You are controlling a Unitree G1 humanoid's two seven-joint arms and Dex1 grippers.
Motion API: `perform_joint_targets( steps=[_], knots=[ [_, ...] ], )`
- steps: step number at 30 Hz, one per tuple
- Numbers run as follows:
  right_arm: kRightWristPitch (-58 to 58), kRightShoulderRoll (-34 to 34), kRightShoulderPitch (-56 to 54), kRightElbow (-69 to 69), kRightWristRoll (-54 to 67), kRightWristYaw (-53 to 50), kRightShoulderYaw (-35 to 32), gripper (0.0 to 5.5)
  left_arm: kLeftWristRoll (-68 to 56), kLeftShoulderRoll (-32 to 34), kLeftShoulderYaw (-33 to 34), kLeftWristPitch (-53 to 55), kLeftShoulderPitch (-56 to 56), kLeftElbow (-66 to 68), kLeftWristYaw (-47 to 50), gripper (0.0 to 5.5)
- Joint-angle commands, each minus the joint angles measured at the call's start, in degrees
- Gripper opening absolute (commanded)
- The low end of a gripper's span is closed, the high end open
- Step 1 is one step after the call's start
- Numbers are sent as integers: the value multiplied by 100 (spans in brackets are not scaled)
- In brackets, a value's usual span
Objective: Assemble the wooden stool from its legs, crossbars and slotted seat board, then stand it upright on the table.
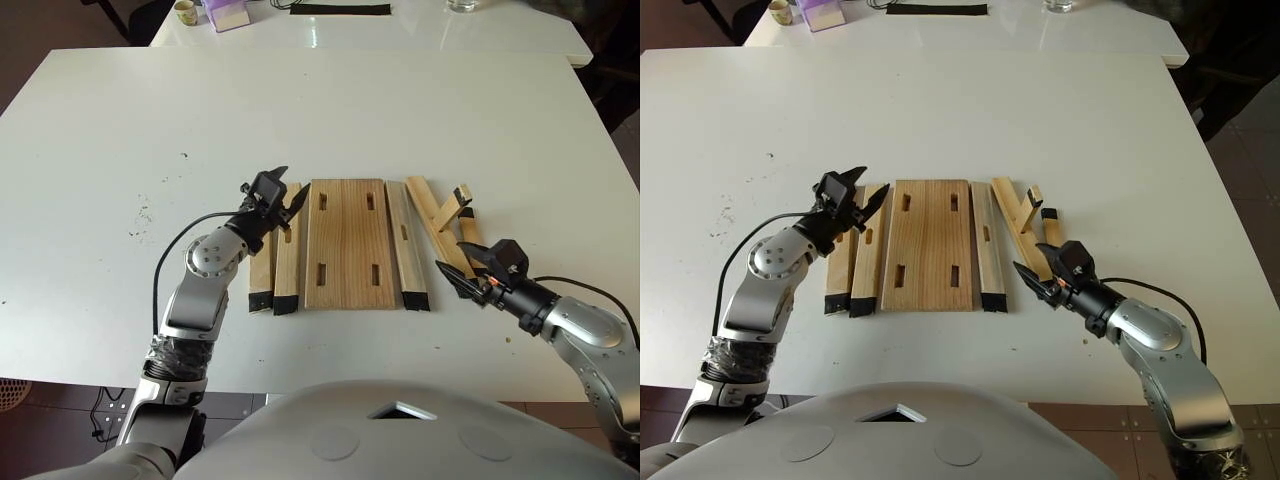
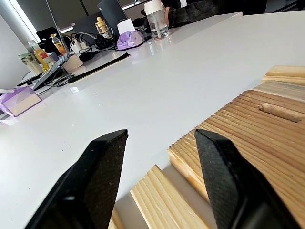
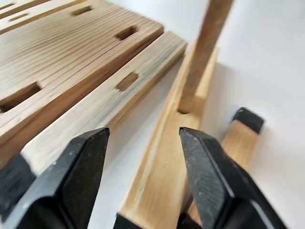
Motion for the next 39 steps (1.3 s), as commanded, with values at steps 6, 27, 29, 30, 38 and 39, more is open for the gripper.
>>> perform_joint_targets(
  steps=[6,27,29,30,38,39],
  knots=[
    [188,470,-84,117,-407,-653,37,274,96,-53,-41,64,101,-124,63,260],
    [194,893,15,554,-829,-773,453,333,90,-38,-131,159,65,-215,-42,260],
    [177,898,13,614,-846,-756,471,303,97,-42,-141,162,62,-218,-39,260],
    [164,906,9,646,-858,-749,478,293,101,-41,-144,162,62,-220,-37,260],
    [147,1023,-68,689,-900,-815,469,205,123,-37,-168,150,49,-216,-23,260],
    [158,1054,-85,670,-876,-827,448,205,124,-37,-169,147,46,-214,-21,260]
  ],
)
